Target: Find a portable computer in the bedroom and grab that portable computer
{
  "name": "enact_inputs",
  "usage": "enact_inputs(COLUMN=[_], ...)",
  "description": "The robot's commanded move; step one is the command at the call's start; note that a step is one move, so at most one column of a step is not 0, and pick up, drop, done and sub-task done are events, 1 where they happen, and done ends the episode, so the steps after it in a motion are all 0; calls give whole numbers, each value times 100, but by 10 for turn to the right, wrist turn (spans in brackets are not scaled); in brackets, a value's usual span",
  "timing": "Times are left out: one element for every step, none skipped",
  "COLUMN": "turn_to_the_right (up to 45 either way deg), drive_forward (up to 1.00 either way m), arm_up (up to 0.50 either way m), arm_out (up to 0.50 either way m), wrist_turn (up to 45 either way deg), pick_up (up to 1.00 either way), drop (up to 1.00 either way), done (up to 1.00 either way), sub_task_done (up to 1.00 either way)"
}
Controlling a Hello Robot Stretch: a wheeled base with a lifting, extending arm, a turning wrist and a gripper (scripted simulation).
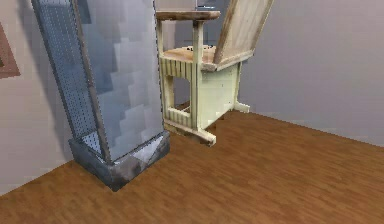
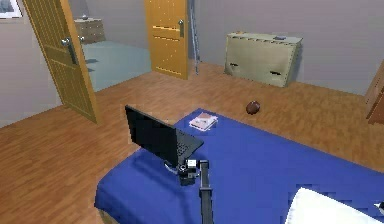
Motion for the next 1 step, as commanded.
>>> enact_inputs(turn_to_the_right=[0], drive_forward=[0], arm_up=[0], arm_out=[0], wrist_turn=[0], pick_up=[0], drop=[0], done=[100], sub_task_done=[0])
